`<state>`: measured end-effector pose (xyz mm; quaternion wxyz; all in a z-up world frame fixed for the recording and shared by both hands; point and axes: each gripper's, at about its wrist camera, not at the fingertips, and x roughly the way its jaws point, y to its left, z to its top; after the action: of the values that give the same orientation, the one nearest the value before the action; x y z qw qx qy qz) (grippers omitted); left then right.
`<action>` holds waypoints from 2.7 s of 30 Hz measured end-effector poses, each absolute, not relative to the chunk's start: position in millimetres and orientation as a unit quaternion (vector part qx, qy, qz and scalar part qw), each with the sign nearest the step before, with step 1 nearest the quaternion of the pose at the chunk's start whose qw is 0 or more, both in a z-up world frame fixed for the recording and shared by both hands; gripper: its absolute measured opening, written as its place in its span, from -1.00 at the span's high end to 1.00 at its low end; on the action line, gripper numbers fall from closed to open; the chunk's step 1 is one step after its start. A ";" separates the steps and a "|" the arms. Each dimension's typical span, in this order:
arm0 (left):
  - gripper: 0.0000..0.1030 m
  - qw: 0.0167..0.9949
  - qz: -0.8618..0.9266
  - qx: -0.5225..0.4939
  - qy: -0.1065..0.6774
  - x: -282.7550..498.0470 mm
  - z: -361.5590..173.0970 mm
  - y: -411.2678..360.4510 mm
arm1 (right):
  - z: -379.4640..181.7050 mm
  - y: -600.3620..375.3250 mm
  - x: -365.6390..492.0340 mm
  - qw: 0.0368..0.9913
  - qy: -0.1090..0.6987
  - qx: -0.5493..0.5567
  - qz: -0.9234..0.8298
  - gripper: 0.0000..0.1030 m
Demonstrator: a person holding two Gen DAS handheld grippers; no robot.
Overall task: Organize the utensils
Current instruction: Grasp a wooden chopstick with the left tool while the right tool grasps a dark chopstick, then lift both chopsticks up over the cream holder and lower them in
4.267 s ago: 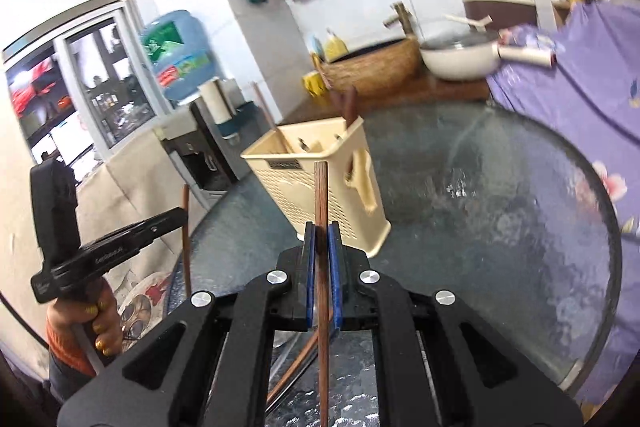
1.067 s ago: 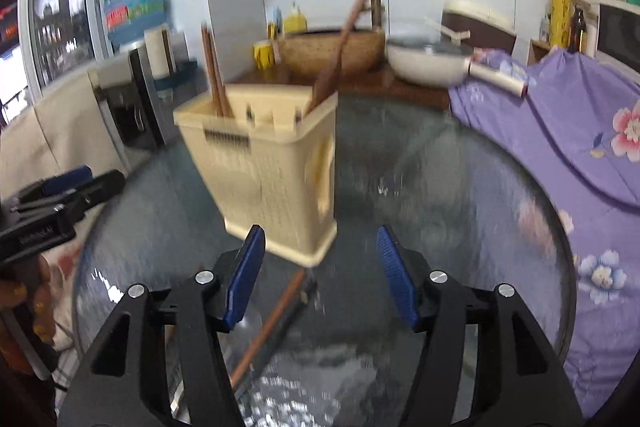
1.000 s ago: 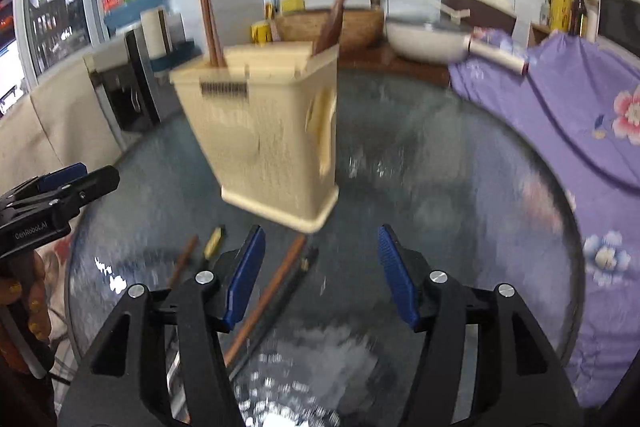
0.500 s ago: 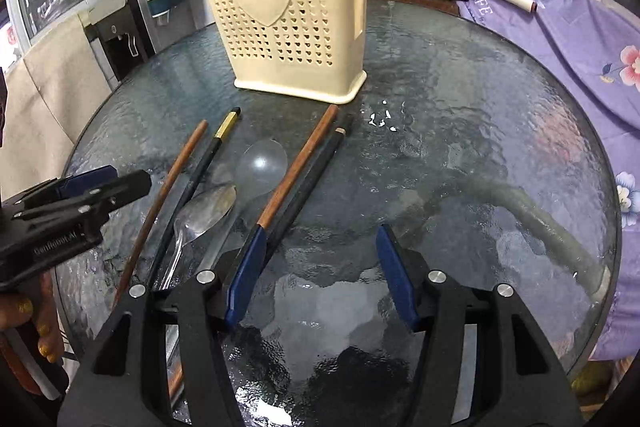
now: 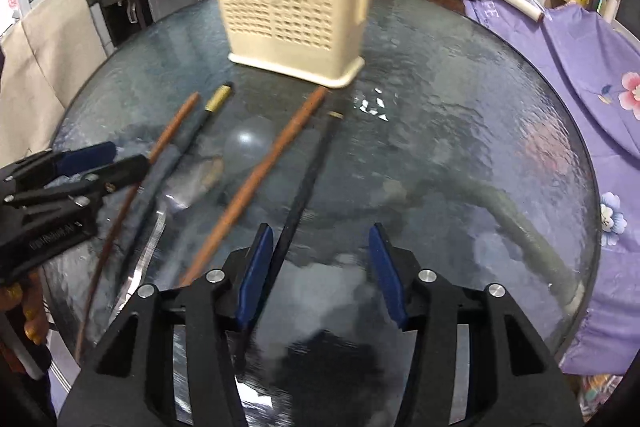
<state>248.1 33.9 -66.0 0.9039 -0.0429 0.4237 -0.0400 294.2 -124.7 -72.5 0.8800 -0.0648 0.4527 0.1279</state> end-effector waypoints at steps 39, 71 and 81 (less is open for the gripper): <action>0.74 0.901 -0.025 -0.016 0.433 306.5 -65.9 15.5 | -69.7 -103.1 374.8 0.873 0.458 -0.034 0.165 0.73; 0.87 0.936 -0.061 -0.078 0.338 284.1 7.8 32.7 | -3.5 -153.2 347.4 0.907 0.345 0.067 0.233 0.85; 0.87 0.952 -0.101 -0.085 0.277 259.4 61.8 36.3 | 53.8 -170.9 308.9 0.920 0.273 0.073 0.271 0.85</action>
<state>259.4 36.3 61.8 0.9519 -0.0845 0.2766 -0.1011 308.9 -170.9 53.8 0.9201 0.0727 0.2734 0.2710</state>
